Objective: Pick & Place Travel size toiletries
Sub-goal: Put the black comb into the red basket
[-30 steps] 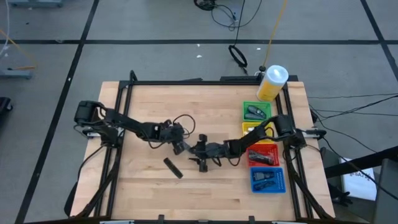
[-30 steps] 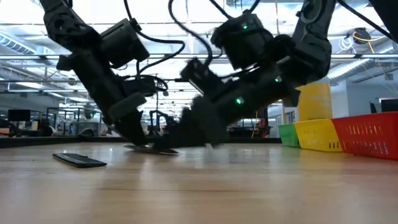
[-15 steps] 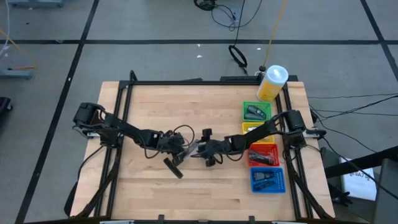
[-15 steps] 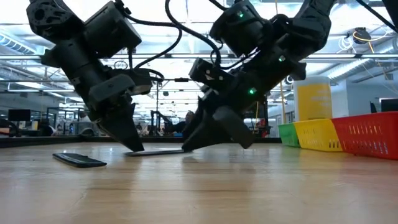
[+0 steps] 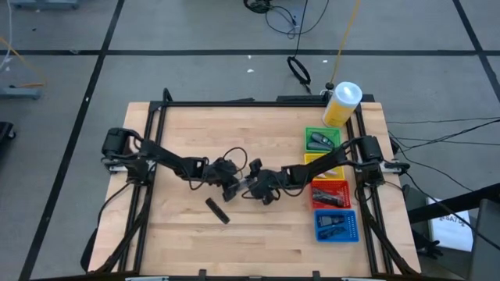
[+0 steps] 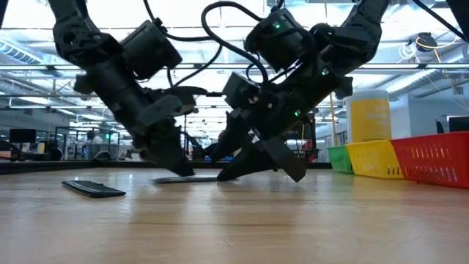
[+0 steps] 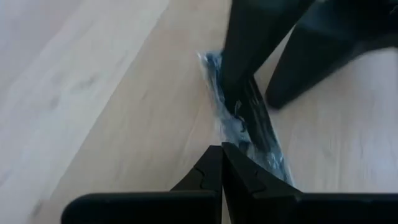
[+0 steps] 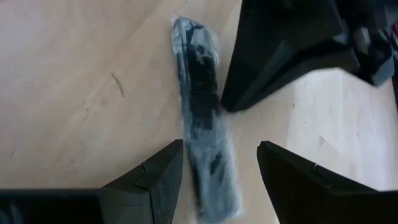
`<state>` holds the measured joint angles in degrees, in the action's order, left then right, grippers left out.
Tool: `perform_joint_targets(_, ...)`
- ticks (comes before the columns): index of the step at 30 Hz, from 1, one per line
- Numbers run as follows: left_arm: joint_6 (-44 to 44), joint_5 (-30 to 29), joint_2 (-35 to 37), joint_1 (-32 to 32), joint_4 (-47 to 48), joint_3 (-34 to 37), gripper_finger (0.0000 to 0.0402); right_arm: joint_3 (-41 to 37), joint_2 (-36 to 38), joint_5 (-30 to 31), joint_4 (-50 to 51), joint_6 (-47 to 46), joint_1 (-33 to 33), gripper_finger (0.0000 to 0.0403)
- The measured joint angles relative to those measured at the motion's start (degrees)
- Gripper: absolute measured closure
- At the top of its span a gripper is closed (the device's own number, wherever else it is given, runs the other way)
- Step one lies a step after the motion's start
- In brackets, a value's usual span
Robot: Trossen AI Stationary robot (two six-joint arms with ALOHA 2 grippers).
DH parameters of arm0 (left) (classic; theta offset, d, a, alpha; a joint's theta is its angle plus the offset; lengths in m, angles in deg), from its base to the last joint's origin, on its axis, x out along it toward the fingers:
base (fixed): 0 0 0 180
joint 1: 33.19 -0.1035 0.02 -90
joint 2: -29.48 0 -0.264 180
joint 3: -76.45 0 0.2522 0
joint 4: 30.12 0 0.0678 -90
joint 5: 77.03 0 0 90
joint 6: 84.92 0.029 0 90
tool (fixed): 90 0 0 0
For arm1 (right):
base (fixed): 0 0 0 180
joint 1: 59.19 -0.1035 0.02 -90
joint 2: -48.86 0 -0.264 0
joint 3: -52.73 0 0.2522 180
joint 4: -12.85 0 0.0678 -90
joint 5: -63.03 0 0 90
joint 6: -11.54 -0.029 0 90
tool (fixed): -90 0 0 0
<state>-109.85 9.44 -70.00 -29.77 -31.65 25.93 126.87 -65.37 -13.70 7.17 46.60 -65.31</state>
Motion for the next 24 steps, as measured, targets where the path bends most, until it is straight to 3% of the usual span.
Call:
perform_joint_targets(7, 0.82, 2.01, -9.14, -0.24, -11.16, -0.27, 0.04, 0.02, 0.08, -0.02, 0.99, 1.47, 0.91, 0.0204)
perform_joint_targets(16, 0.65, 2.74, -11.37, -0.07, -14.98, -0.23, 0.04, 0.04, 0.08, 0.39, 1.29, 0.41, -0.09, 0.0212)
perform_joint_targets(20, 0.66, 2.87, -11.34, -0.07, -15.04, -0.2, 0.0398, 0.08, 0.08, 0.68, 4.64, -4.58, -0.83, 0.0259)
perform_joint_targets(24, 1.26, 3.1, -11.34, -0.05, -15.9, -0.02, 0.0389, 0.09, 1.53, 0.65, 9.73, -10.84, -1.98, 0.0333)
